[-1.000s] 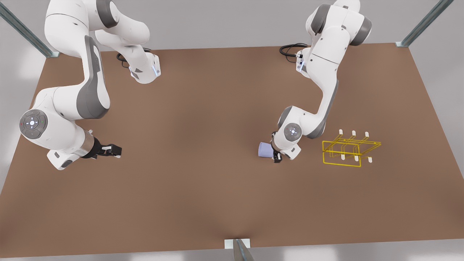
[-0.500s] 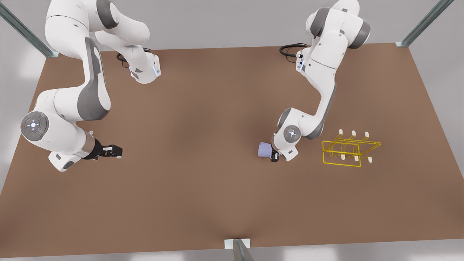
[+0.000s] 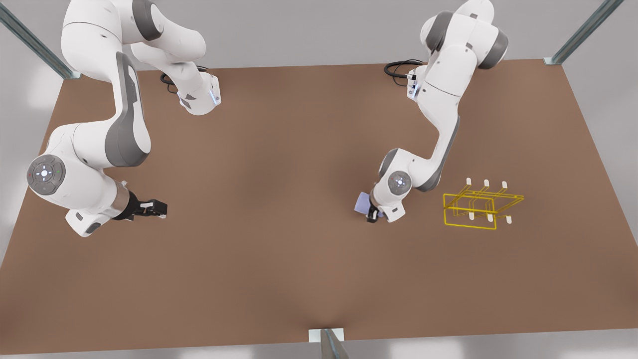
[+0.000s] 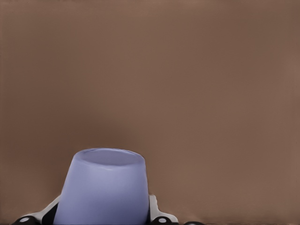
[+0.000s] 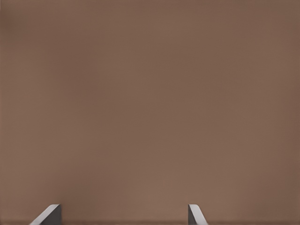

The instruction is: Place the cup on the cup holder

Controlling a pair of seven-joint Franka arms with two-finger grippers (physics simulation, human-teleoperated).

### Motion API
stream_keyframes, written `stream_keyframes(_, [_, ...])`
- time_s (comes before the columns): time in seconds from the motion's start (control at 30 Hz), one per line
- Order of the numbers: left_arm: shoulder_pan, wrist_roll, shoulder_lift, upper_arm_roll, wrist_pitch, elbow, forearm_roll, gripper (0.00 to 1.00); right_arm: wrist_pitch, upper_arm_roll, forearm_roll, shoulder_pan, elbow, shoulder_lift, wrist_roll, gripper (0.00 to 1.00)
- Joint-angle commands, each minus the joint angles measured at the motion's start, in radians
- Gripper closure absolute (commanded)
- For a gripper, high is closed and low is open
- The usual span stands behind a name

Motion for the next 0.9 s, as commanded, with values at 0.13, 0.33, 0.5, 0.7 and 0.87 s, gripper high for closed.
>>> stream_keyframes(0.13, [0.001, -0.114, -0.043, 0.064, -0.659, 0.398, 0.073, 0.37, 0.010, 0.000, -0.002, 0.002, 0.001, -0.001, -0.007, 0.00])
stream_keyframes(0.33, [-0.831, -0.221, 0.144, 1.162, -0.705, 0.478, 0.139, 0.37, 0.024, 0.000, -0.008, 0.008, 0.018, 0.013, 0.002, 0.00])
stream_keyframes(0.5, [-0.943, -0.212, 0.401, 1.365, -0.623, 0.467, 0.188, 0.37, 0.023, 0.000, -0.008, 0.006, 0.018, 0.013, 0.002, 0.00])
stream_keyframes(0.7, [-0.923, -0.229, 0.597, 1.362, -0.614, 0.373, 0.359, 0.38, 0.023, 0.000, -0.008, 0.008, 0.018, 0.013, 0.000, 0.00])
stream_keyframes(0.87, [-0.919, -0.234, 0.593, 1.350, -0.482, 0.251, 0.424, 0.38, 0.024, 0.000, -0.007, 0.003, 0.018, 0.013, 0.000, 0.00])
